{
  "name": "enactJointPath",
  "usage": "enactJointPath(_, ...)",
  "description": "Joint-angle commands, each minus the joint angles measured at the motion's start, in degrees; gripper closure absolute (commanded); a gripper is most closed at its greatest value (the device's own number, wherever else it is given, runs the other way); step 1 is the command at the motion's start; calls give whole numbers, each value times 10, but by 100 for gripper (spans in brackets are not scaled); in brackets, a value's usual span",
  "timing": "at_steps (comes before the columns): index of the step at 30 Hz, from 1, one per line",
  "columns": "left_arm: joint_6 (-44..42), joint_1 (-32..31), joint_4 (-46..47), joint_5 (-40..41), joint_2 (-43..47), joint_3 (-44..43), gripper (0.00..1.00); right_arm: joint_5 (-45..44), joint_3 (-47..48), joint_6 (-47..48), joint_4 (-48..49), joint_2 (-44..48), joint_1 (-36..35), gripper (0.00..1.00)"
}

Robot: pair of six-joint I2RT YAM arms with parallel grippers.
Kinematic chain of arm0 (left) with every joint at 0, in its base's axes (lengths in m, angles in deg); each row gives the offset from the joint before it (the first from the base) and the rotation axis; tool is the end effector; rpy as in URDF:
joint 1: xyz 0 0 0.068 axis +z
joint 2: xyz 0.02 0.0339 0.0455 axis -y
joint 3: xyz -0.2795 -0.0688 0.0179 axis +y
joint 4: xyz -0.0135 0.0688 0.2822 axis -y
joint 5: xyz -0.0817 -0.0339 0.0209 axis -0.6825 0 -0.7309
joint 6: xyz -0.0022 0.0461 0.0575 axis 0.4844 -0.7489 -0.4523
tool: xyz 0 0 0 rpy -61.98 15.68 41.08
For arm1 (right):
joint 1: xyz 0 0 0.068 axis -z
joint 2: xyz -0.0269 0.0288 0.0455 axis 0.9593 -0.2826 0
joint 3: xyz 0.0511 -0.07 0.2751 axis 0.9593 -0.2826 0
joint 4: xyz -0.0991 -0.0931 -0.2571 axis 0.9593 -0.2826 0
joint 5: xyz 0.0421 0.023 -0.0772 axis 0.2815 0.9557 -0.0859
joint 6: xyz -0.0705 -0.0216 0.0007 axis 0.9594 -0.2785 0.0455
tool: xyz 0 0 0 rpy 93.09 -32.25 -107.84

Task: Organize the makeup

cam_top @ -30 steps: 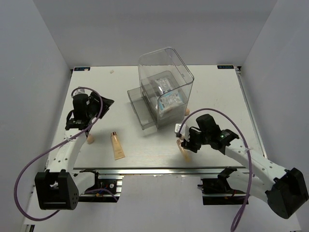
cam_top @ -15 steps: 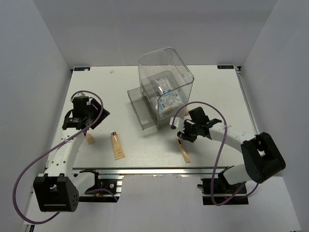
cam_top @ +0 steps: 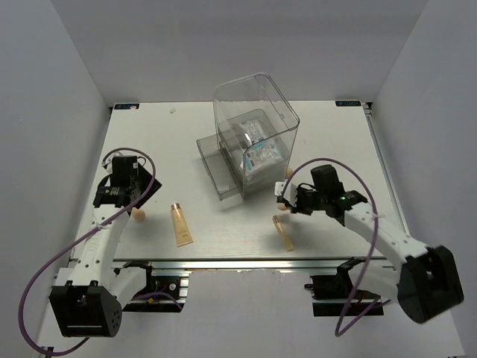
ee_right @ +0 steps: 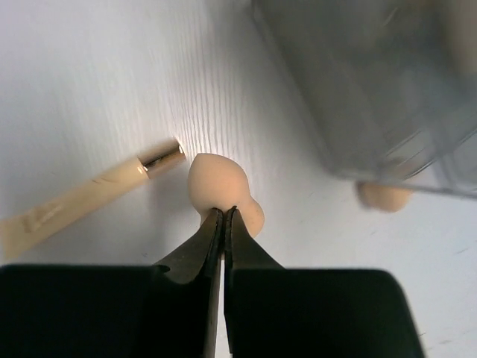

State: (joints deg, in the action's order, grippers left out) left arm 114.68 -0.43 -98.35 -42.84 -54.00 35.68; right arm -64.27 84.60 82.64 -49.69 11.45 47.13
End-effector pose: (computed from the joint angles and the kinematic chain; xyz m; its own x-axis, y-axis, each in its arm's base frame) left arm 0.2373 0.0042 0.2600 -0.5416 -0.6619 -0.5182 -0.5610 0.7437 -0.3636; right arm 0.2293 0.1411 0.1851 0.1458 -0.7719 -0.6188 -0.9175 0.1285 -0.3764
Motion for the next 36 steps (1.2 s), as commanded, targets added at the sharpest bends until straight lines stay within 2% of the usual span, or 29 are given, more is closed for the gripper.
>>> enactJointPath(1,45,3,-37,52,20,3,35,125,21,41,-41,99,-1,100)
enactJointPath(2,54,3,-45,63,19,-3,34,164,29,39,-48,113,-3,100)
enactJointPath(6,106,3,-95,142,-5,-22,26,224,89,24,-56,135,-43,100)
enactJointPath(9,134,3,-145,183,-38,-43,25,229,116,39,-39,124,-126,100)
enactJointPath(11,135,3,-156,202,-54,-56,22,186,116,8,12,115,-208,100)
enactJointPath(12,131,3,-158,208,-60,-67,21,160,115,-14,87,95,-234,100)
enactJointPath(14,131,3,-161,222,-74,-77,18,71,124,-63,154,62,-305,100)
enactJointPath(15,128,3,-161,226,-77,-82,18,11,153,-82,208,17,-337,100)
enactJointPath(17,128,3,-161,228,-75,-85,18,-55,200,-151,236,-67,-361,100)
enactJointPath(18,129,3,-161,231,-75,-86,18,-129,229,-179,249,-98,-376,100)
enactJointPath(20,128,3,-161,235,-67,-83,18,-217,328,-253,248,-186,-388,100)
enactJointPath(21,127,3,-161,236,-63,-79,18,-316,394,-271,242,-217,-394,100)
enactJointPath(25,120,3,-158,232,-46,-65,15,-511,521,-316,198,-365,-394,100)
enactJointPath(27,118,3,-155,230,-41,-60,14,-603,543,-317,194,-396,-392,100)
enactJointPath(30,118,3,-153,227,-36,-54,11,-666,551,-316,191,-428,-388,100)
enactJointPath(33,114,3,-151,225,-38,-53,12,-693,541,-312,192,-437,-383,100)
enactJointPath(36,112,3,-153,226,-39,-51,11,-711,533,-299,192,-449,-374,93)
